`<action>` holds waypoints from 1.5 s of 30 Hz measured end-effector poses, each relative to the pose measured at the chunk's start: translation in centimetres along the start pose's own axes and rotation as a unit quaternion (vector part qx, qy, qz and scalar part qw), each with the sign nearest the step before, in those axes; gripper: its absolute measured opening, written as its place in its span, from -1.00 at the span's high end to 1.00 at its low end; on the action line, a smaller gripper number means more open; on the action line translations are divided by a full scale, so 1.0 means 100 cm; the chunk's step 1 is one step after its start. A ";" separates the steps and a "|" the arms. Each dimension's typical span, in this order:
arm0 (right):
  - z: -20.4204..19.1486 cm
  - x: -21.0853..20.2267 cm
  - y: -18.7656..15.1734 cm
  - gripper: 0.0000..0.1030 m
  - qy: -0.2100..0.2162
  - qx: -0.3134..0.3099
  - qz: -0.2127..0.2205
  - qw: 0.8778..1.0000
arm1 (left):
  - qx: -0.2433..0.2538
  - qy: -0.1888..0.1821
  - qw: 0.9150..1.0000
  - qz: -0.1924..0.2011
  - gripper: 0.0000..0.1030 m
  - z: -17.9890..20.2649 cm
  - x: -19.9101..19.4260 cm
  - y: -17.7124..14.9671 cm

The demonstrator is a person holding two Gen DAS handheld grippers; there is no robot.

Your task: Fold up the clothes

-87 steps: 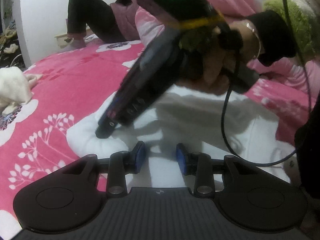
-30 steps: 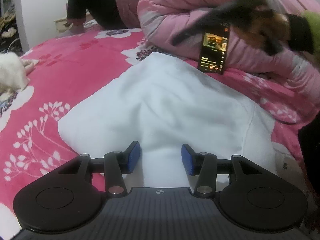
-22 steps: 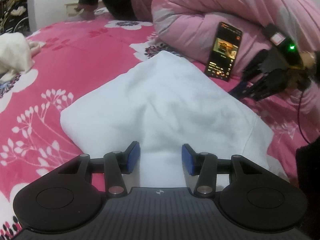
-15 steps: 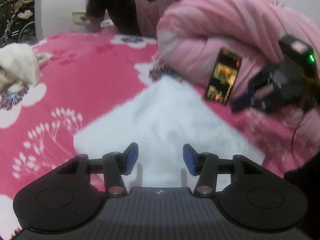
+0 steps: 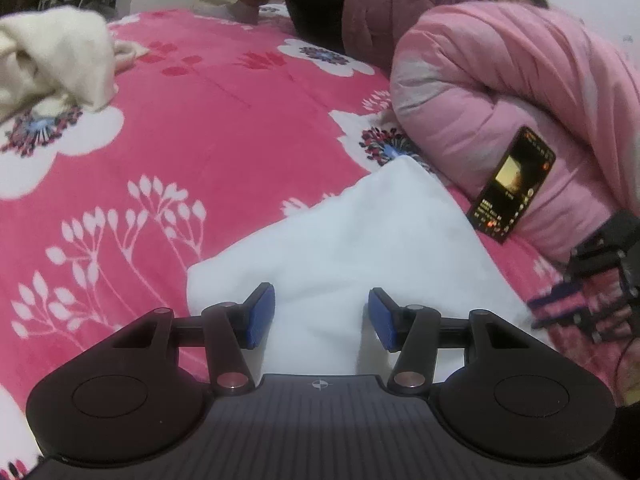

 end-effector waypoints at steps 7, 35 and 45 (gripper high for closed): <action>-0.081 0.038 0.027 0.62 0.175 0.031 0.039 0.983 | -0.001 0.002 1.000 -0.002 -0.02 0.002 -0.001 -0.002; 0.111 0.057 0.074 0.64 -0.068 0.290 0.138 0.945 | 0.000 0.189 0.980 -0.064 -0.08 0.008 0.011 0.011; 0.120 0.066 0.099 0.62 -0.021 0.343 0.166 0.924 | 0.000 0.222 0.972 -0.073 -0.13 0.011 0.013 0.010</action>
Point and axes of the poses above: each gripper's, at about its wrist camera, not at the fingertips, and x roughly the way its jaws point, z to its right, y to its top, the point moved 9 cm from there along x, roughly the way its jaws point, and after that the axes turned 5 degrees about z, right-handed, at the moved point
